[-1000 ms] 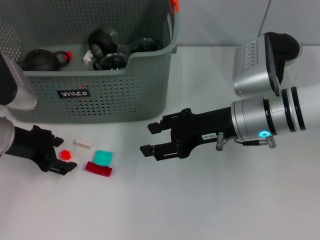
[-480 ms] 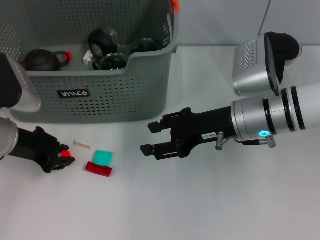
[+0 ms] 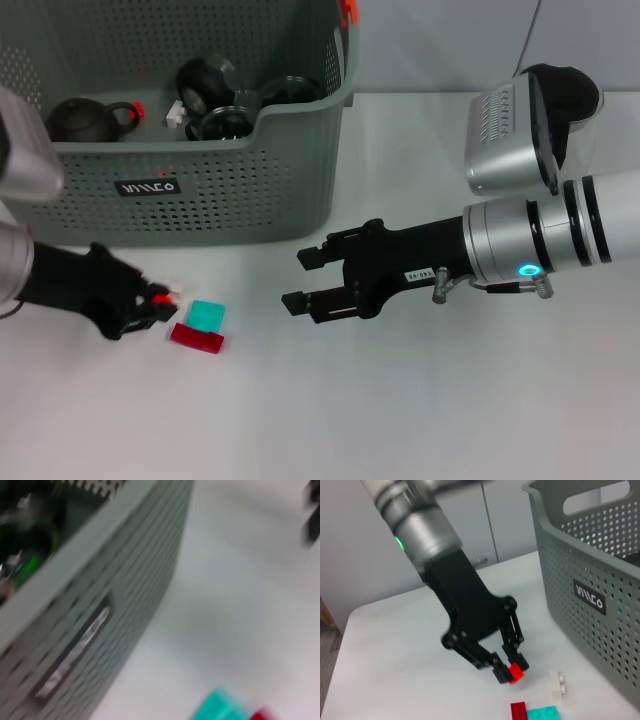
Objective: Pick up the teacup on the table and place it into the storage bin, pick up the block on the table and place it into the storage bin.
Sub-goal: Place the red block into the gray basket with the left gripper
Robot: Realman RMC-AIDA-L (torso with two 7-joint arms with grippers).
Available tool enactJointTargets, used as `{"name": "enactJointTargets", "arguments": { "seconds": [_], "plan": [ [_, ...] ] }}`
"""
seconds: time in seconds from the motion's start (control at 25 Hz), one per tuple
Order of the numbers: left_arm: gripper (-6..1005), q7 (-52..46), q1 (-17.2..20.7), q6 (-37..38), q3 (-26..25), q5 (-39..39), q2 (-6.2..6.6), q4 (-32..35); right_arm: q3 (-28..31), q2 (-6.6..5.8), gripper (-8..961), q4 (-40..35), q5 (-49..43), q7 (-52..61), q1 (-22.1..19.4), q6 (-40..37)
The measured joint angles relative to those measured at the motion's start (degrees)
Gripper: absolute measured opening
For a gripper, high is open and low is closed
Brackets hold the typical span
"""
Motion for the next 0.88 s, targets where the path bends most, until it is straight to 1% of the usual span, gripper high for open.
{"name": "enactJointTargets", "arguments": {
  "seconds": [0.08, 0.16, 0.24, 0.32, 0.4, 0.48, 0.56, 0.64, 0.76, 0.88],
  "plan": [
    [187, -0.55, -0.18, 4.81, -1.74, -4.15, 0.44, 1.25, 0.0, 0.0, 673, 0.04, -0.15, 0.01, 0.02, -0.06],
    [188, -1.62, -1.51, 12.31, -6.45, -10.41, 1.47, 1.7, 0.0, 0.0, 673, 0.07, -0.22, 0.01, 0.02, -0.21],
    [189, -3.89, -3.22, 17.49, -11.14, -15.44, 2.67, 0.88, 0.0, 0.0, 673, 0.14, -0.22, 0.0, -0.09, -0.38],
    [189, -7.03, -4.94, 19.98, -14.92, -20.39, 4.07, 0.06, -0.03, -0.04, 673, 0.19, -0.22, 0.0, -0.27, -0.39],
    [190, -9.21, -6.0, 20.1, -16.36, -23.95, 5.14, -0.03, -0.08, -0.06, 673, 0.26, -0.22, 0.0, -0.39, -0.31],
    [191, -11.25, -7.14, 17.87, -16.65, -26.26, 6.29, 0.43, -0.18, -0.07, 673, 0.35, -0.22, 0.0, -0.45, -0.16],
    [192, -13.0, -8.53, 13.02, -16.27, -26.24, 7.28, 0.42, -0.28, -0.08, 673, 0.42, -0.21, 0.0, -0.49, -0.12],
    [193, -14.94, -10.32, 6.6, -15.34, -25.35, 8.23, -0.36, -0.29, -0.09, 673, 0.55, -0.21, 0.11, -0.5, -0.07],
    [194, -17.44, -12.24, -1.89, -12.55, -22.96, 8.78, -1.84, -0.06, -0.08, 673, 1.14, -0.19, 0.45, -0.43, 0.15],
    [195, -19.7, -13.23, -9.36, -9.49, -19.77, 8.86, -3.66, 0.0, -0.02, 673, 1.23, -0.16, 0.48, -0.42, 0.07]
  ]
}}
